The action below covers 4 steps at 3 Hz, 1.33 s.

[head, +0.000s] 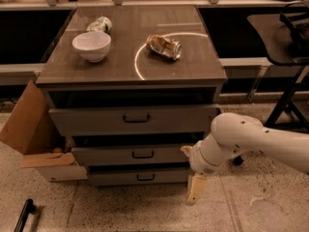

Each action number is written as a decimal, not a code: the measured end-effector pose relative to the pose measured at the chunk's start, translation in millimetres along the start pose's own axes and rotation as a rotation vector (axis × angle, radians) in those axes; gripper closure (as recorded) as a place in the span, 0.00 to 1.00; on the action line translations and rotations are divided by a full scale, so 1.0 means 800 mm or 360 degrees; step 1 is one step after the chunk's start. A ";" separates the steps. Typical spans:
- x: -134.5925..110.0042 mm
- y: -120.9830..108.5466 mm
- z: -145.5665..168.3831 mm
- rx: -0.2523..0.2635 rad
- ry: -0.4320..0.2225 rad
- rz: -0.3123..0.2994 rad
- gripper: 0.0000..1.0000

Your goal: Open middle drawer

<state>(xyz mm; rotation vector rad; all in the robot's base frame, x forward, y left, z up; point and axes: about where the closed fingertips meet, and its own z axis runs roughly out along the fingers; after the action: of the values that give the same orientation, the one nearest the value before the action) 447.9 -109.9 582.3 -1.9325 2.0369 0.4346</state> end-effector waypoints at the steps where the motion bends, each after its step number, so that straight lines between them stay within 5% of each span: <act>1: 0.016 -0.035 0.056 0.0028 -0.0025 -0.0036 0.00; 3: 0.029 -0.100 0.134 0.0148 -0.0061 -0.0086 0.00; 4: 0.029 -0.100 0.134 0.0148 -0.0061 -0.0086 0.00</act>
Offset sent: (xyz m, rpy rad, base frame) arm 0.0849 0.0198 -0.1255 0.0492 -0.1180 0.0213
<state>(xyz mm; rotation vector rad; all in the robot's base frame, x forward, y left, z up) 527.7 -90.4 474.5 -1.9048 1.9410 0.3548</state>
